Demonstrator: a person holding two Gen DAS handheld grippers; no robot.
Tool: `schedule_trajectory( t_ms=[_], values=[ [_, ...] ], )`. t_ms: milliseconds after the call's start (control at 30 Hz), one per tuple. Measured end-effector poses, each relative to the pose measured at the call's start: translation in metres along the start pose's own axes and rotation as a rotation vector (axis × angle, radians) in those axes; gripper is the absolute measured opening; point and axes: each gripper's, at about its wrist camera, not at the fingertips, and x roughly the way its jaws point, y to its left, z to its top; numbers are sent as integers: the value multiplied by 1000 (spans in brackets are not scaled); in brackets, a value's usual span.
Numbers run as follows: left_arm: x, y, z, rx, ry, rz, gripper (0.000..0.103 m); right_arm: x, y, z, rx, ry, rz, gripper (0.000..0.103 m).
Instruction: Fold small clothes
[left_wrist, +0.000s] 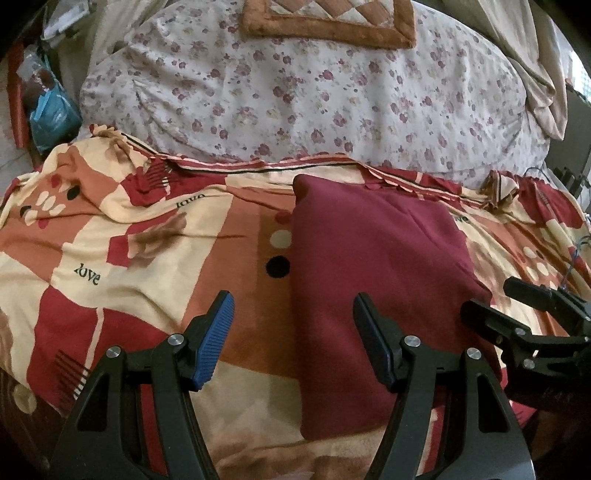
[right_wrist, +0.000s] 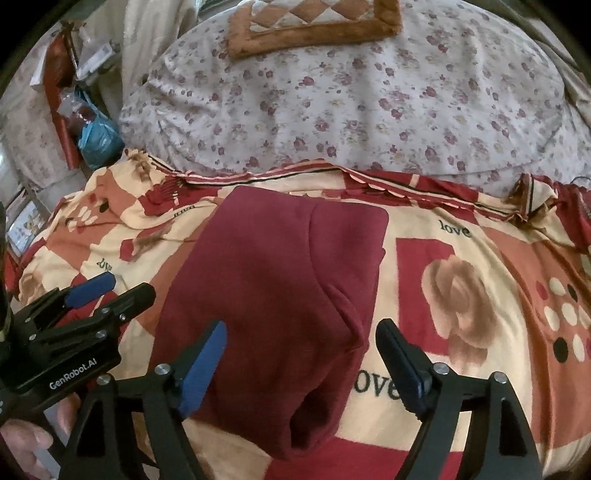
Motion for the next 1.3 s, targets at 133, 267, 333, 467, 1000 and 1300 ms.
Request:
schedule_trajectory(
  t_ms=[133, 267, 333, 467, 1000, 1300],
  values=[
    [-1, 2, 0, -3, 2, -6, 68, -1, 3, 0, 6, -10, 3, 87],
    [-1, 1, -1, 0, 9, -10, 68, 1, 4, -1, 2, 2, 2, 89],
    [0, 1, -1, -5, 12, -18, 69, 3, 4, -1, 5, 12, 5, 89],
    [3, 1, -1, -17, 16, -38, 86, 6, 2, -2, 7, 21, 6, 89],
    [11, 6, -2, -28, 23, 3, 86, 16, 0, 7, -6, 22, -24, 89],
    [21, 14, 3, -66, 37, 2, 86, 24, 2, 14, 2, 20, -33, 89]
  ],
)
